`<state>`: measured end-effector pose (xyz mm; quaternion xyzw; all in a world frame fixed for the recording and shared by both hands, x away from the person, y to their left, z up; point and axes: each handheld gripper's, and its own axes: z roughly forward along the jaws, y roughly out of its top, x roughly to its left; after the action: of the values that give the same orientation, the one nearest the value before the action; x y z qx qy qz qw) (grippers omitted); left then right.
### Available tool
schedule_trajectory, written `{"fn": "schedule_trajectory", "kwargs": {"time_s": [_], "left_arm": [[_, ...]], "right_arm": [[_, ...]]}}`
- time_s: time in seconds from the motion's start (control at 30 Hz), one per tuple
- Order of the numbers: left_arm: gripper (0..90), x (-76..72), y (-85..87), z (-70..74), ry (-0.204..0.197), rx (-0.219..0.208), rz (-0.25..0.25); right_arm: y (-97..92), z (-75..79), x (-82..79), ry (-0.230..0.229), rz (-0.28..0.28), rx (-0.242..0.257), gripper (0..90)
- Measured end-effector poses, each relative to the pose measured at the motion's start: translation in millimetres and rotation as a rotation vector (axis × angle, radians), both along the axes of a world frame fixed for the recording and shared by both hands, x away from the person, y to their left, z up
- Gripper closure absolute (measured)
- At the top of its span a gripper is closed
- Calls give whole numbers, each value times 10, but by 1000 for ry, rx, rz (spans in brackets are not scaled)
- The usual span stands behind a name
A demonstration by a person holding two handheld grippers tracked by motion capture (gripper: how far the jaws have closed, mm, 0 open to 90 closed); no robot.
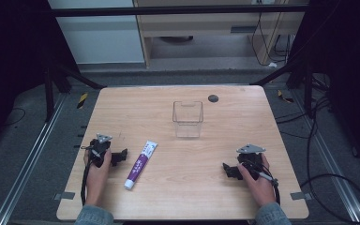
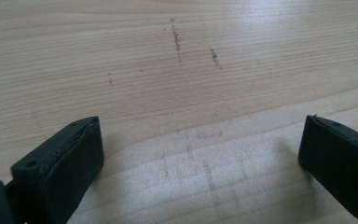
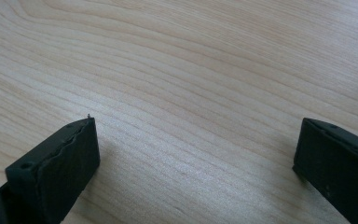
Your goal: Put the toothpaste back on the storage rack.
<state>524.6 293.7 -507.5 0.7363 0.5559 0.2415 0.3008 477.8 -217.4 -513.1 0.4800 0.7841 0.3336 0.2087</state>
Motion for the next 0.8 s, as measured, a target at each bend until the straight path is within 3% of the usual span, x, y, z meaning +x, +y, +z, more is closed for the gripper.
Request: {"fn": "schedule_trajectory", "kwargs": {"time_s": [0.33, 0.4, 0.47, 0.53, 0.6, 0.7, 0.8], "left_arm": [[0, -74, -31, 0, -1, 1, 6], [38, -78, -31, 9, -7, -1, 7], [32, -91, -29, 40, -28, -16, 7], [30, -132, 1, 84, -39, -63, 11], [29, -188, 11, 135, -60, -68, 20], [30, -215, -5, 186, -55, -47, 3], [24, -228, -53, 228, -41, -67, -41]], "right_arm": [[11, 1, -2, 0, -16, 2, 3], [15, 2, 0, 2, -21, 3, 3], [12, 2, 3, 3, -18, 6, 4], [1, 2, 4, 3, -11, 5, 4], [-5, 2, 4, 3, -11, 6, 4], [-3, 2, 3, 3, -12, 5, 4], [-4, 1, 4, 2, -11, 3, 4]]}}
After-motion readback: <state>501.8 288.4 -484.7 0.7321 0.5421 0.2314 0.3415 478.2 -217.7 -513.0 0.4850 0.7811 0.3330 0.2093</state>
